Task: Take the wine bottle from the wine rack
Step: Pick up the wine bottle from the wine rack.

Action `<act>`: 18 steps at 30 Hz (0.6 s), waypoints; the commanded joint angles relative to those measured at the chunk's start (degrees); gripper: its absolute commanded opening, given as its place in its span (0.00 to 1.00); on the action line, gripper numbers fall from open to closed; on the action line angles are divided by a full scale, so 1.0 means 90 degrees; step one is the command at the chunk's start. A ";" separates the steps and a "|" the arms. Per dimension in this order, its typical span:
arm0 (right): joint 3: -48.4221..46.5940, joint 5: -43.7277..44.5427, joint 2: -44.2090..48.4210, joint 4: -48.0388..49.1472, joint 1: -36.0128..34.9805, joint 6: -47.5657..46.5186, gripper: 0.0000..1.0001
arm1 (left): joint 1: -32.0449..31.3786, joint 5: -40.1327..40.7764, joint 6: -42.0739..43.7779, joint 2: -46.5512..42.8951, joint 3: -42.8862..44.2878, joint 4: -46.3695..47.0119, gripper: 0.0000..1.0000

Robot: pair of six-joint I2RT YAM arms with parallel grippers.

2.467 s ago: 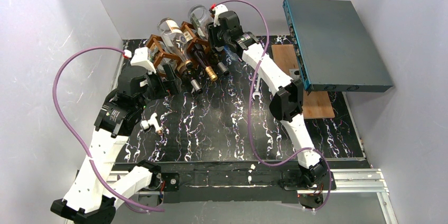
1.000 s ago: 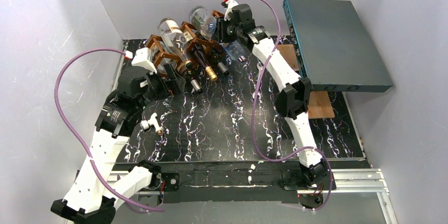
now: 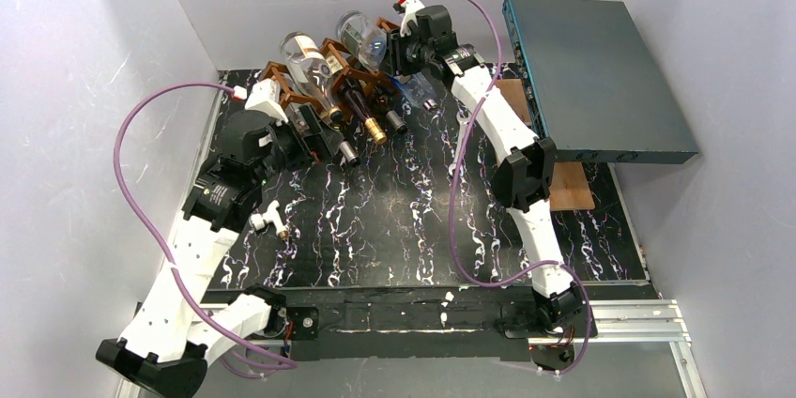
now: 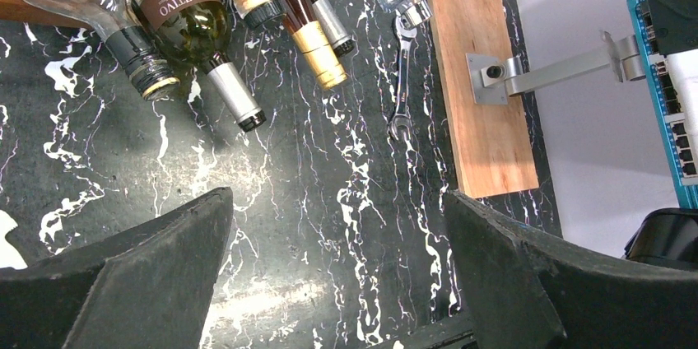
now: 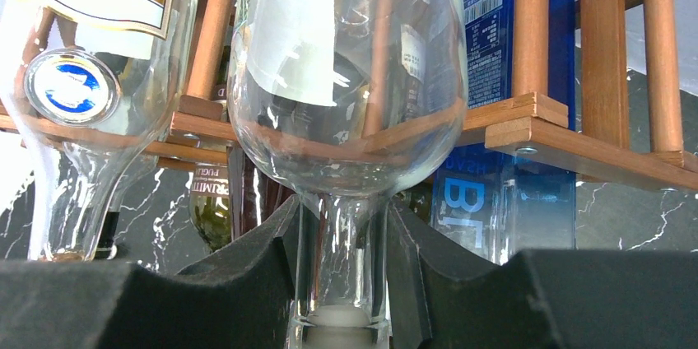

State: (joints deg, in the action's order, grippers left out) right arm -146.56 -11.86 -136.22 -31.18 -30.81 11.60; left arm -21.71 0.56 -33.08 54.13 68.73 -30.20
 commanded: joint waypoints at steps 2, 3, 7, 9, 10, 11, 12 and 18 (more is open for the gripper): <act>-0.0610 0.0057 0.0831 0.1160 -0.0053 -0.0394 0.01 | 0.0024 -0.0062 0.0009 0.0156 0.0073 0.0232 0.99; -0.0605 0.0059 0.0843 0.1150 -0.0054 -0.0406 0.01 | 0.0018 -0.0062 -0.0016 0.0223 0.0120 0.0294 0.99; -0.0583 0.0078 0.0910 0.1109 -0.0054 -0.0345 0.01 | 0.0026 -0.0057 -0.0311 0.0554 0.0240 0.0740 0.99; -0.0558 0.0100 0.0949 0.1087 -0.0054 -0.0292 0.01 | 0.0027 0.0035 -0.0497 0.0759 0.0331 0.1011 0.99; -0.0545 0.0122 0.0974 0.1082 -0.0054 -0.0273 0.01 | 0.0025 0.0117 -0.0564 0.0919 0.0393 0.1146 0.99; -0.0521 0.0141 0.0983 0.1074 -0.0054 -0.0252 0.01 | 0.0029 0.0194 -0.0614 0.1036 0.0466 0.1286 0.99; -0.0496 0.0150 0.0997 0.1075 -0.0054 -0.0209 0.01 | 0.0030 0.0296 -0.0675 0.1174 0.0553 0.1426 0.99; -0.0387 0.0143 0.1046 0.1057 -0.0054 -0.0057 0.01 | 0.0033 0.0820 -0.1156 0.1961 0.1010 0.2370 0.99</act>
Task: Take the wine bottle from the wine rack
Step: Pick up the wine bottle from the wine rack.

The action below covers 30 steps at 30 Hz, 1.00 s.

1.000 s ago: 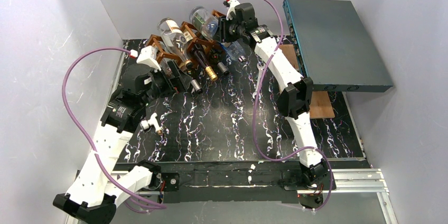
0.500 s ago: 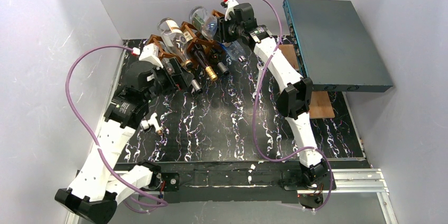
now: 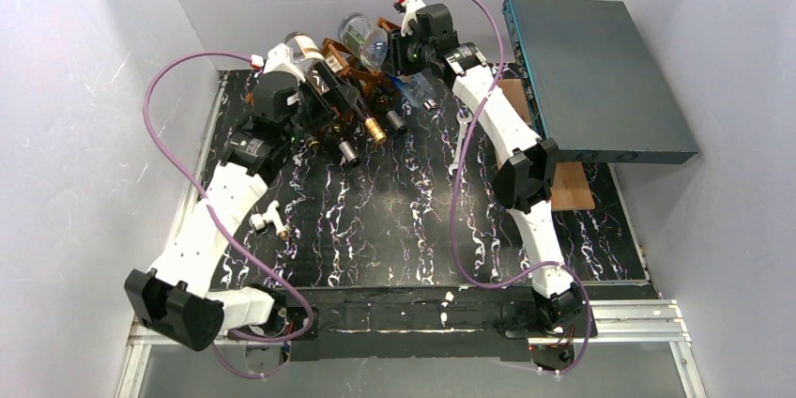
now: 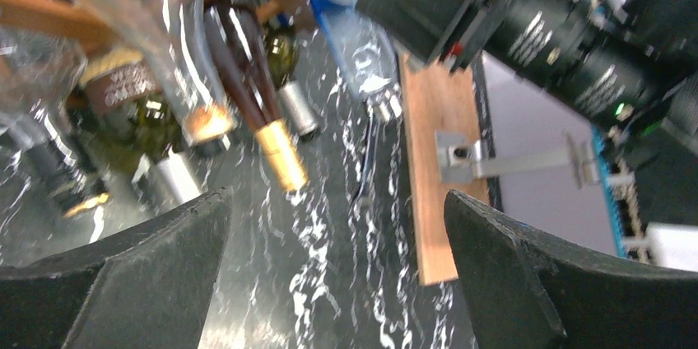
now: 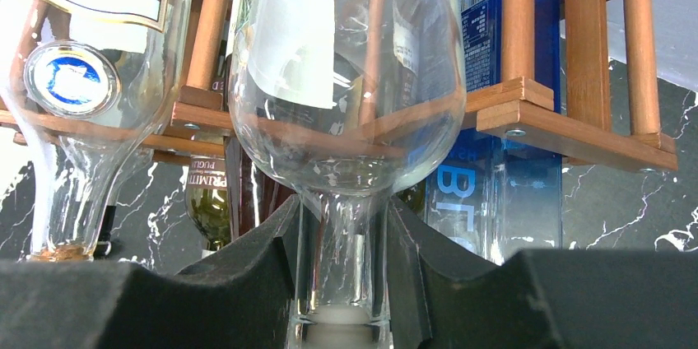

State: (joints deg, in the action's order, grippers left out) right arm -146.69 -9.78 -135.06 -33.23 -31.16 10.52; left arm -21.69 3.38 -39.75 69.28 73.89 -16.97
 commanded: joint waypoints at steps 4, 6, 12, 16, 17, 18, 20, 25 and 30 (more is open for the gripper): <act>-0.0285 -0.0201 0.0954 0.1271 -0.0015 0.0202 0.01 | 0.0054 0.0783 -0.0768 0.0777 0.0651 0.1350 0.99; -0.0223 -0.0221 0.0984 0.1240 -0.0006 0.0270 0.01 | 0.0082 0.0851 -0.0966 0.1031 0.0775 0.1530 0.99; -0.0073 -0.0358 0.1114 0.1193 0.0041 0.0486 0.01 | 0.0125 0.0922 -0.1576 0.1830 0.1261 0.1846 0.99; 0.0039 -0.0486 0.1219 0.1193 0.0114 0.0627 0.01 | 0.0134 0.0956 -0.1961 0.2201 0.1500 0.2070 0.99; 0.0068 -0.0512 0.1251 0.1202 0.0143 0.0649 0.01 | 0.0143 0.0945 -0.2036 0.2284 0.1554 0.2080 0.99; 0.0096 -0.0523 0.1272 0.1202 0.0165 0.0669 0.01 | 0.0135 0.0938 -0.2110 0.2369 0.1598 0.2078 0.99; 0.0173 -0.0595 0.1293 0.1233 0.0205 0.0752 0.01 | 0.0145 0.0934 -0.2235 0.2489 0.1686 0.2060 0.99; 0.0445 -0.0764 0.1343 0.1300 0.0275 0.0916 0.01 | 0.0144 0.0837 -0.2414 0.2699 0.1853 0.2026 0.99; 0.0601 -0.0828 0.1384 0.1329 0.0288 0.0978 0.01 | 0.0140 0.0642 -0.2543 0.2845 0.1950 0.2029 0.99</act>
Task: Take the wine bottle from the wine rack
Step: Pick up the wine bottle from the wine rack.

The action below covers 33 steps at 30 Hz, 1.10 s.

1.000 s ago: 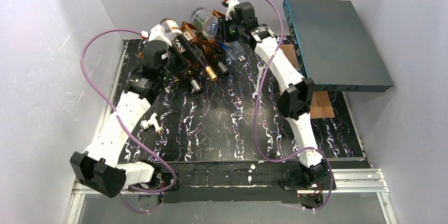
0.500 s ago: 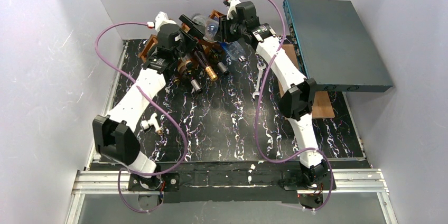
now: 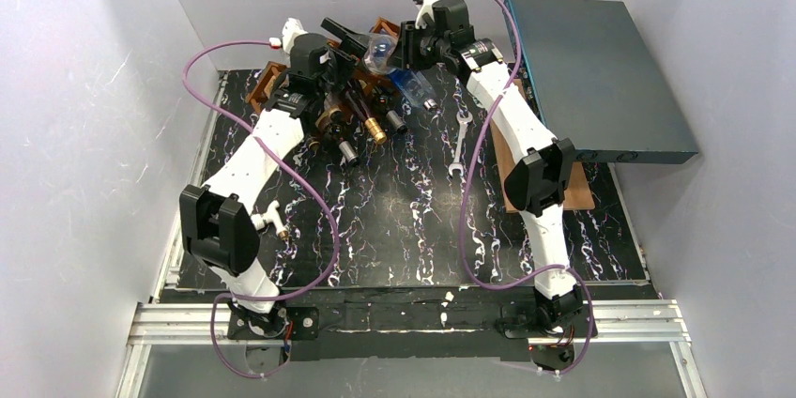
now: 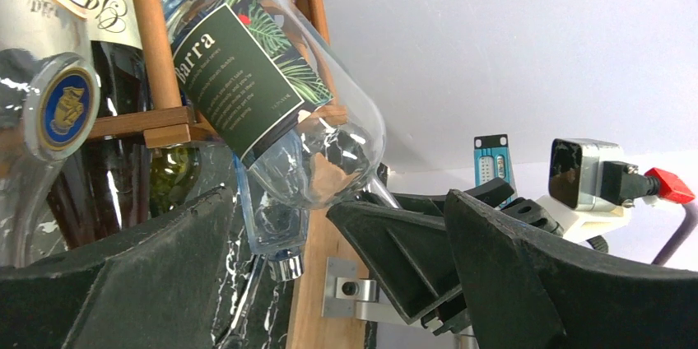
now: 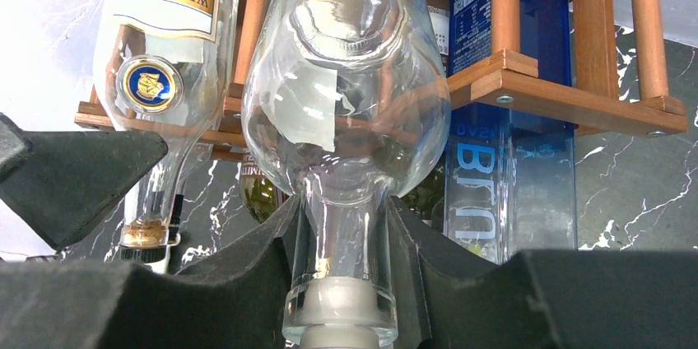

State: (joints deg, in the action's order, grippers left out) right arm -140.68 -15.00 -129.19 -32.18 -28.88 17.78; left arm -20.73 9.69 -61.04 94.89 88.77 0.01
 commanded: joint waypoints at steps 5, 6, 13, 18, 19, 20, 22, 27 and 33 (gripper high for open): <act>0.0164 -0.0217 0.0748 0.1219 0.0036 -0.0013 0.01 | 0.0029 -0.0355 0.0290 0.0008 0.0443 0.0049 0.96; 0.0224 -0.0203 0.0756 0.1209 0.0035 -0.0080 0.01 | 0.0028 -0.0426 0.0527 -0.0016 0.0512 0.0039 0.96; 0.0332 -0.0188 0.0723 0.1166 0.0035 -0.0509 0.01 | 0.0038 -0.1071 0.3109 -0.0078 0.1185 -0.1100 0.97; 0.0112 -0.0201 0.0736 0.1107 0.0035 -0.0659 0.01 | 0.0032 -0.1921 0.5960 -0.0614 0.0604 -0.0742 0.98; 0.0077 -0.0186 0.0727 0.1097 0.0035 -0.0679 0.01 | 0.0032 -0.2089 0.6546 -0.0748 0.0409 -0.0609 0.98; 0.0043 -0.0172 0.0724 0.1096 0.0035 -0.0698 0.01 | 0.0037 -0.2166 0.7084 -0.0913 0.0142 -0.0495 0.98; 0.0032 -0.0149 0.0705 0.1096 0.0035 -0.0731 0.01 | 0.0038 -0.2287 0.7971 -0.1147 -0.0226 -0.0285 0.98; 0.0039 -0.0110 0.0575 0.1190 0.0021 -0.0833 0.01 | 0.0035 -0.2701 0.9848 -0.1529 -0.1044 0.0165 0.98; -0.0004 -0.0153 0.0524 0.1193 -0.0004 -0.0861 0.01 | 0.0061 -0.2967 1.1615 -0.1384 -0.1312 0.0304 0.98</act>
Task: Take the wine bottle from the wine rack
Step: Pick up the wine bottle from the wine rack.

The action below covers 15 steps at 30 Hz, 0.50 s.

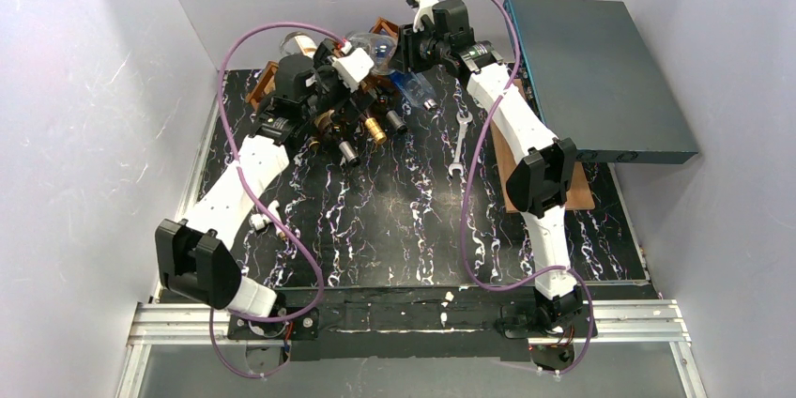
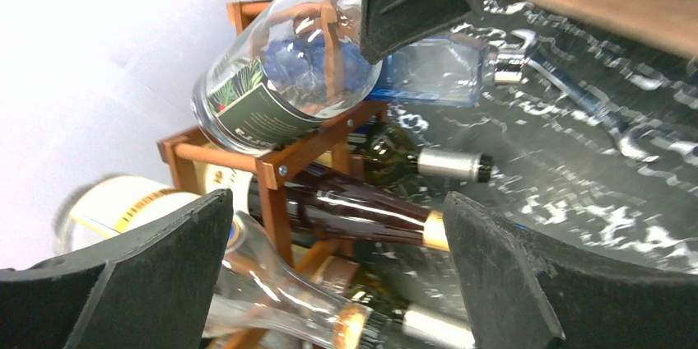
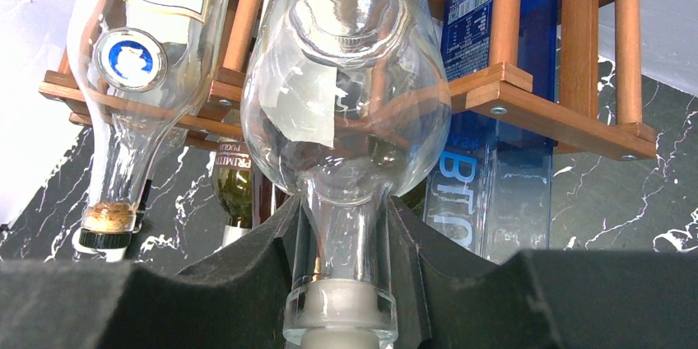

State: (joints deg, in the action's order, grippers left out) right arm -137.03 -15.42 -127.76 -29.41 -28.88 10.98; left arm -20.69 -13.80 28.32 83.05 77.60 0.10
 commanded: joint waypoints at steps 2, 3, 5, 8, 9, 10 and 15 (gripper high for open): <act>-0.0432 -0.0153 0.0377 0.0885 -0.0004 -0.0046 0.01 | 0.0120 -0.0662 0.1984 0.0102 -0.0003 0.0358 0.98; -0.0467 -0.0176 0.0378 0.0880 -0.0004 -0.0012 0.01 | 0.0145 -0.0777 0.2073 0.0212 0.0052 0.0393 0.98; -0.0533 -0.0184 0.0371 0.0861 -0.0004 0.0041 0.01 | 0.0192 -0.1006 0.2126 0.0467 0.0232 0.0408 0.98; -0.0579 -0.0253 0.0359 0.0851 -0.0004 0.0115 0.01 | 0.0267 -0.1404 0.2102 0.0877 0.0557 0.0449 0.98; -0.0605 -0.0267 0.0350 0.0849 -0.0004 0.0133 0.01 | 0.0272 -0.1519 0.2099 0.1040 0.0678 0.0451 0.98; -0.0641 -0.0279 0.0335 0.0846 -0.0004 0.0150 0.01 | 0.0281 -0.1597 0.2089 0.1152 0.0802 0.0450 0.98; -0.0803 -0.0423 0.0256 0.0846 -0.0004 0.0298 0.01 | 0.0305 -0.1896 0.2079 0.1686 0.1318 0.0458 0.98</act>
State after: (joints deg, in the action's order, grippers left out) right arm -138.26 -15.70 -127.83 -30.44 -28.88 11.94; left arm -18.33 -25.89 45.87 96.97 84.62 3.01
